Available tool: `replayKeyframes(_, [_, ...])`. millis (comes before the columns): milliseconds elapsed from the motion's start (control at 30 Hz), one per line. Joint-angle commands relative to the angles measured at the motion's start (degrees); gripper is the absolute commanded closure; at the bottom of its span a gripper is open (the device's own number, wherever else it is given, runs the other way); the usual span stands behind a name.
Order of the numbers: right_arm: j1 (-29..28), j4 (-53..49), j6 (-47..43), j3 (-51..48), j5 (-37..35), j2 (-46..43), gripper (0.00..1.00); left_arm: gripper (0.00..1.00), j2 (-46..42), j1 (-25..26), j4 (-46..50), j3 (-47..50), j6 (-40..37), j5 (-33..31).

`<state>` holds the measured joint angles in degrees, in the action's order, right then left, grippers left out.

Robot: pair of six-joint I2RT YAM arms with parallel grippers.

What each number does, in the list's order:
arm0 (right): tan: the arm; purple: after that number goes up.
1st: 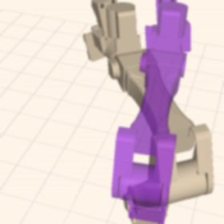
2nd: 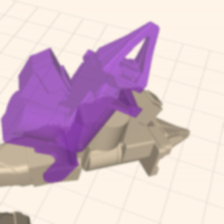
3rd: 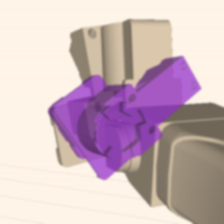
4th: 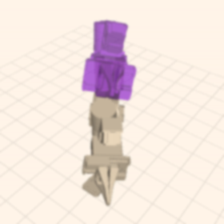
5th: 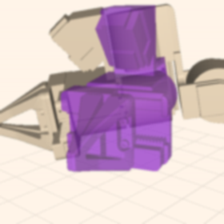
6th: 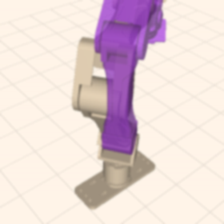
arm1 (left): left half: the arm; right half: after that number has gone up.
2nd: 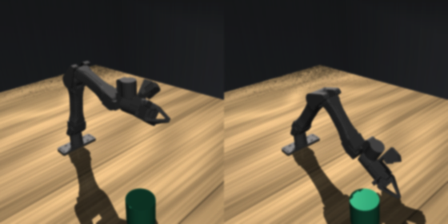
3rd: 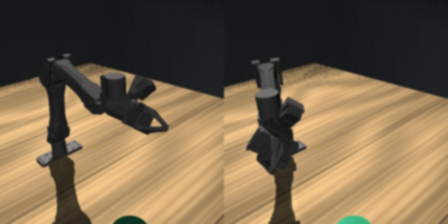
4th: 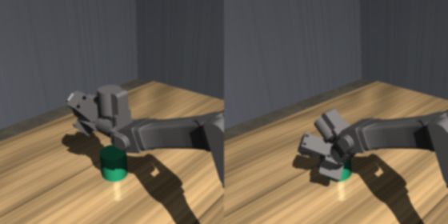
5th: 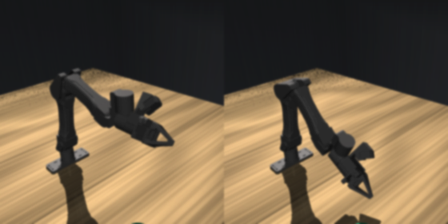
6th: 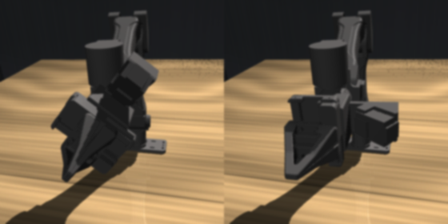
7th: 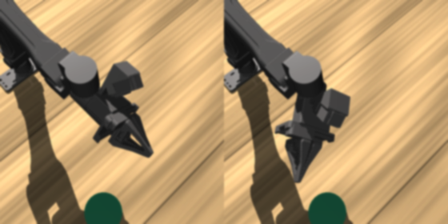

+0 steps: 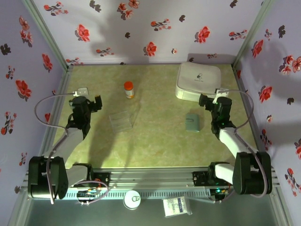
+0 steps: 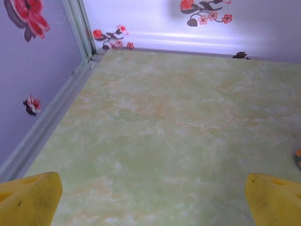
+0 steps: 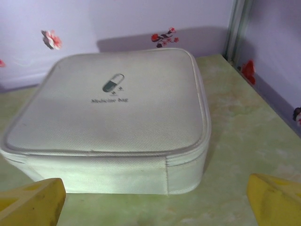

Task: Take the credit cards out of the card holder

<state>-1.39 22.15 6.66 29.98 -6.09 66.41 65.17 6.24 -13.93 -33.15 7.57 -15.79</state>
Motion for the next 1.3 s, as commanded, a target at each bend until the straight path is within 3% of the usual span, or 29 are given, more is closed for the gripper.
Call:
replayKeyframes(0, [-0.7, -10.4, 5.8, 2.7, 4.1, -2.8, 0.01, 0.0, -2.3, 1.3, 14.9, -3.4, 7.8, -1.5])
replayKeyframes(233, [-5.5, -23.8, 14.2, 8.2, 8.4, -4.1, 0.01, 0.0, -2.7, 3.4, 30.4, -8.4, 17.7, 7.0])
replayKeyframes(400, [-11.0, -27.4, 18.1, 9.9, 10.3, -3.8, 0.01, 0.01, -1.4, 4.1, 35.6, -8.5, 24.6, 14.0])
replayKeyframes(600, [-17.8, -31.3, 23.4, 11.7, 10.2, -2.4, 0.06, 0.12, 0.9, 6.0, 38.4, -8.7, 26.7, 22.8])
replayKeyframes(933, [-24.8, -37.0, 26.6, 15.8, 8.0, 1.8, 0.09, 0.42, 2.2, 10.0, 36.9, -6.6, 29.9, 24.1])
replayKeyframes(1133, [-26.9, -37.6, 26.9, 16.7, 6.5, 3.2, 0.09, 0.61, 3.2, 10.9, 43.3, -8.2, 33.1, 17.9])
replayKeyframes(1267, [-27.7, -37.3, 27.1, 16.9, 5.8, 3.8, 0.09, 0.67, 3.6, 12.1, 44.4, -7.7, 34.2, 16.3])
